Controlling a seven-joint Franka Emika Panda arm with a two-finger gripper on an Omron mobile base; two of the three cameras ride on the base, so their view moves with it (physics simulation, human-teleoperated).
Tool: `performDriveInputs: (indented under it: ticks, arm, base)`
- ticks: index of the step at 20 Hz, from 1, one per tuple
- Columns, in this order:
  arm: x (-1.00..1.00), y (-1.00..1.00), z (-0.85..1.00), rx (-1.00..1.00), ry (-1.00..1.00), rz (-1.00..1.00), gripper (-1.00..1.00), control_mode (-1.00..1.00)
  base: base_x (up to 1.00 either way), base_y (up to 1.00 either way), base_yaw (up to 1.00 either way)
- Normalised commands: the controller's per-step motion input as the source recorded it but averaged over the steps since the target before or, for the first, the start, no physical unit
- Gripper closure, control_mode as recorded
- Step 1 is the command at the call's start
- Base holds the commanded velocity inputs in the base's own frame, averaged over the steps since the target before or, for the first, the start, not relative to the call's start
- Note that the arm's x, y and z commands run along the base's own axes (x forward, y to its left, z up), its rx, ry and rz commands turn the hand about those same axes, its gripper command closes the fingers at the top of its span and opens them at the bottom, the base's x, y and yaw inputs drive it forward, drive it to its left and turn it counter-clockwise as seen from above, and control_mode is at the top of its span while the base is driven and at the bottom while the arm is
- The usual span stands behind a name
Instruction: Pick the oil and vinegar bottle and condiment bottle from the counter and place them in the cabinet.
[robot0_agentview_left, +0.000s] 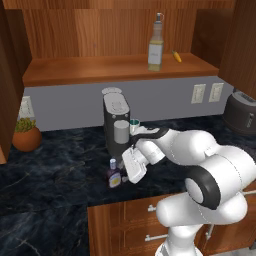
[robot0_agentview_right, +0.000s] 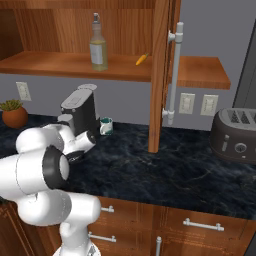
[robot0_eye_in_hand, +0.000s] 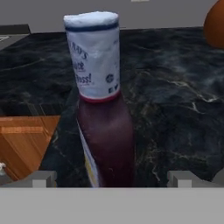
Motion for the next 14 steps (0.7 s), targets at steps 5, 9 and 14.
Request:
performDriveInputs:
  ticks: [5,9,14]
  arm:
    - [0.0,0.33,0.0,0.0,-0.04,0.07,-1.0,-1.0]
    - [0.0,0.35,0.0,0.0,-0.05,0.03,-1.0,-1.0]
    - [0.0,0.24,0.0,0.0,-0.04,0.02,-1.0,-1.0]
  base:
    - [0.0,0.0,0.0]
    - [0.0,0.0,0.0]
    - [0.0,0.0,0.0]
